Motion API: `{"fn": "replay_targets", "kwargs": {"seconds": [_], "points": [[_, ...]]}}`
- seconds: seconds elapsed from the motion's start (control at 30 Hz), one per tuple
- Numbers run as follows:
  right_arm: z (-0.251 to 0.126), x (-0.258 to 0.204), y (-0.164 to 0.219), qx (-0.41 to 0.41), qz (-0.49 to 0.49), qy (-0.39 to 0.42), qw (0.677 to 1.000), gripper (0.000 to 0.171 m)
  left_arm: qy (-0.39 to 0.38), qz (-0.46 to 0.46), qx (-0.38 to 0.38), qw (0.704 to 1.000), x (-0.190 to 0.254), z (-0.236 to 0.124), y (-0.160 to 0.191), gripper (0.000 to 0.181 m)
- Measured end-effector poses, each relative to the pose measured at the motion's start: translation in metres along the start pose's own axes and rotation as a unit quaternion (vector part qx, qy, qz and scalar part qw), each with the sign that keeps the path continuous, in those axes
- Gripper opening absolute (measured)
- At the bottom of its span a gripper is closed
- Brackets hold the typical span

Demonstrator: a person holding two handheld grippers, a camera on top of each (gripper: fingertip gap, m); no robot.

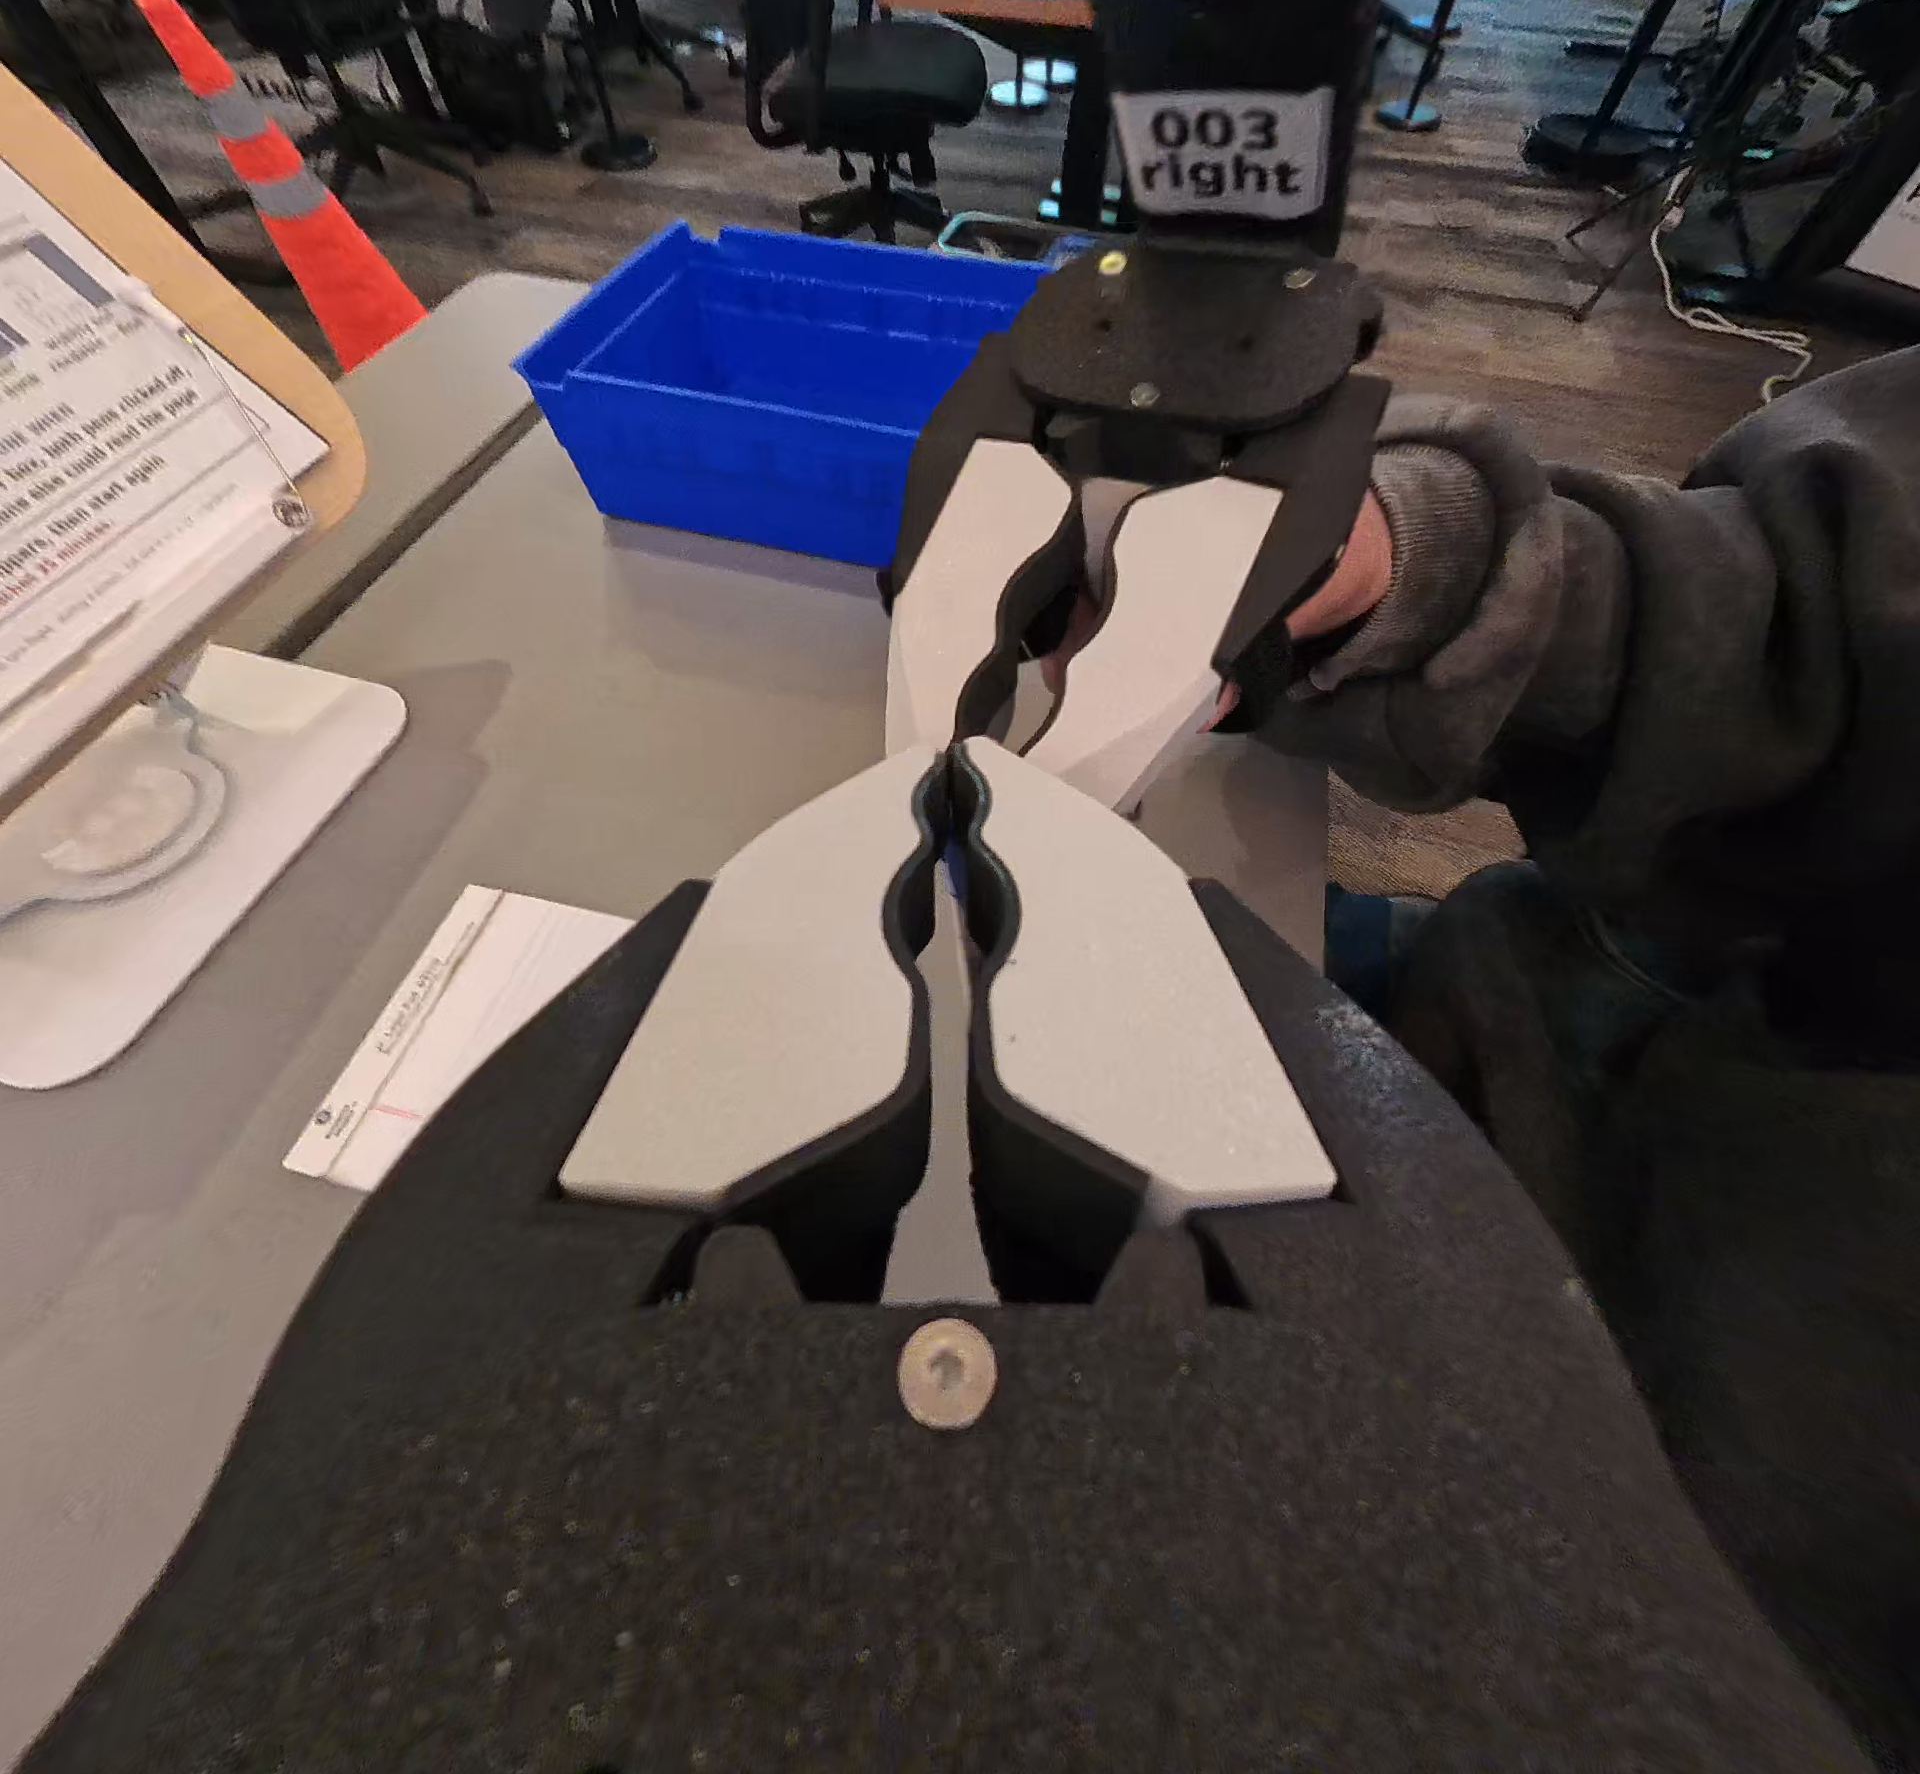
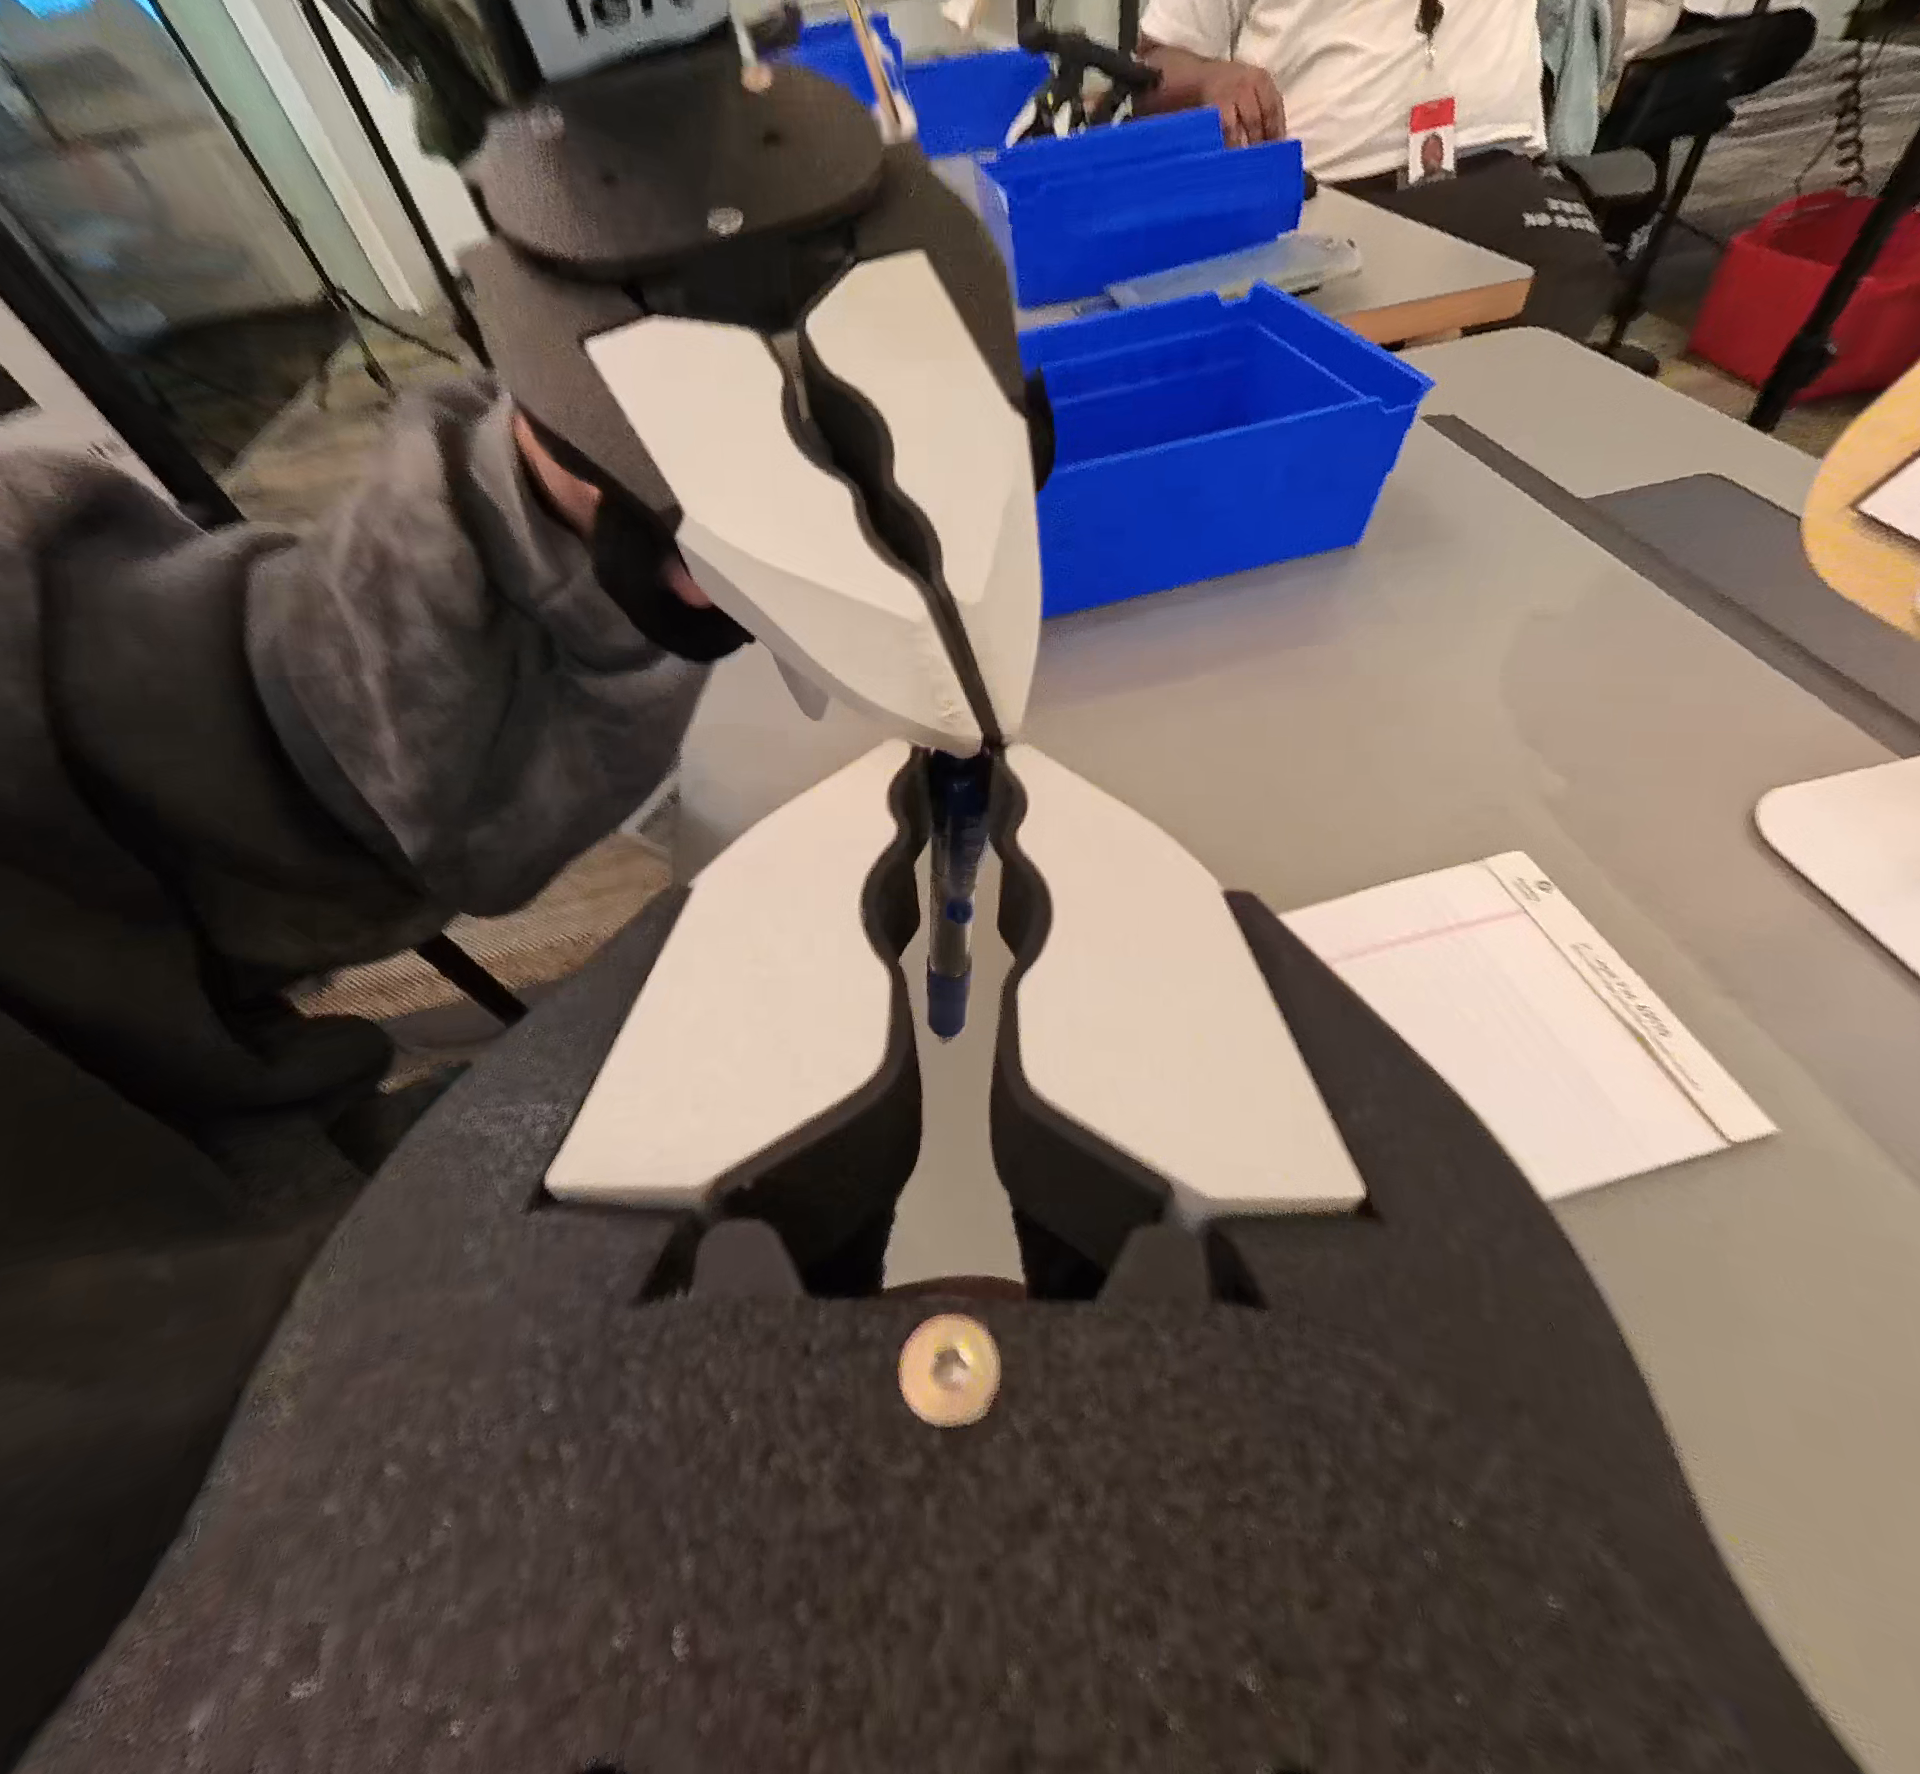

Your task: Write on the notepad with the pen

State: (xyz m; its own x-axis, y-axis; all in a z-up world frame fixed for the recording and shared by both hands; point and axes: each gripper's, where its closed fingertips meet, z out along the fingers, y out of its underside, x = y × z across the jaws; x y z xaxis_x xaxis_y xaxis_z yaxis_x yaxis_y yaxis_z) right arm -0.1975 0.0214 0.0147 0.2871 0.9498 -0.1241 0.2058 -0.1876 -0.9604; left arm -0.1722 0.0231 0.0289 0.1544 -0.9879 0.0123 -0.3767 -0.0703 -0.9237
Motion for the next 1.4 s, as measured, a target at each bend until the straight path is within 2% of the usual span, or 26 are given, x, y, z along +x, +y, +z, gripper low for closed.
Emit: {"fn": "replay_targets", "kwargs": {"seconds": [0.3, 0.37, 0.53, 0.63, 0.73, 0.87, 1.03, 1.2, 1.23, 1.3, 1.4], "points": [[-0.005, -0.015, -0.009, 0.041, 0.042, -0.062, 0.996, 0.010, 0.017, 0.022, 0.032, 0.999, 0.012, -0.007, -0.007, 0.000], [-0.003, -0.013, -0.008, 0.037, 0.034, -0.048, 0.998, 0.010, 0.017, 0.019, 0.027, 0.999, 0.011, -0.007, -0.004, 0.000], [-0.001, -0.011, -0.008, 0.035, 0.030, -0.047, 0.998, 0.011, 0.053, -0.032, 0.073, 0.995, 0.009, -0.016, -0.013, 0.000], [-0.006, -0.002, -0.009, 0.040, 0.038, -0.039, 0.998, 0.011, 0.060, -0.075, 0.127, 0.987, 0.002, -0.031, -0.019, 0.000], [-0.014, 0.003, -0.014, 0.053, 0.051, -0.043, 0.996, 0.011, 0.034, -0.095, 0.105, 0.989, -0.006, -0.029, 0.006, 0.000], [-0.018, 0.004, -0.020, 0.062, 0.051, -0.045, 0.996, 0.010, 0.037, -0.116, 0.054, 0.991, -0.001, -0.011, 0.039, 0.028], [-0.014, 0.001, -0.024, 0.048, 0.039, -0.041, 0.997, 0.010, 0.050, -0.120, 0.040, 0.991, 0.005, 0.001, 0.050, 0.039], [-0.011, -0.002, -0.027, 0.042, 0.038, -0.047, 0.997, 0.011, 0.052, -0.115, 0.037, 0.991, 0.006, 0.005, 0.052, 0.039], [-0.010, -0.003, -0.028, 0.044, 0.039, -0.050, 0.997, 0.010, 0.054, -0.112, 0.035, 0.992, 0.007, 0.007, 0.052, 0.034], [-0.007, -0.003, -0.027, 0.039, 0.038, -0.047, 0.997, 0.011, 0.074, -0.102, 0.037, 0.991, 0.015, 0.010, 0.053, 0.011], [0.000, -0.005, -0.026, 0.044, 0.064, -0.067, 0.995, 0.011, 0.086, -0.100, 0.036, 0.991, 0.019, 0.013, 0.055, 0.010]]}}
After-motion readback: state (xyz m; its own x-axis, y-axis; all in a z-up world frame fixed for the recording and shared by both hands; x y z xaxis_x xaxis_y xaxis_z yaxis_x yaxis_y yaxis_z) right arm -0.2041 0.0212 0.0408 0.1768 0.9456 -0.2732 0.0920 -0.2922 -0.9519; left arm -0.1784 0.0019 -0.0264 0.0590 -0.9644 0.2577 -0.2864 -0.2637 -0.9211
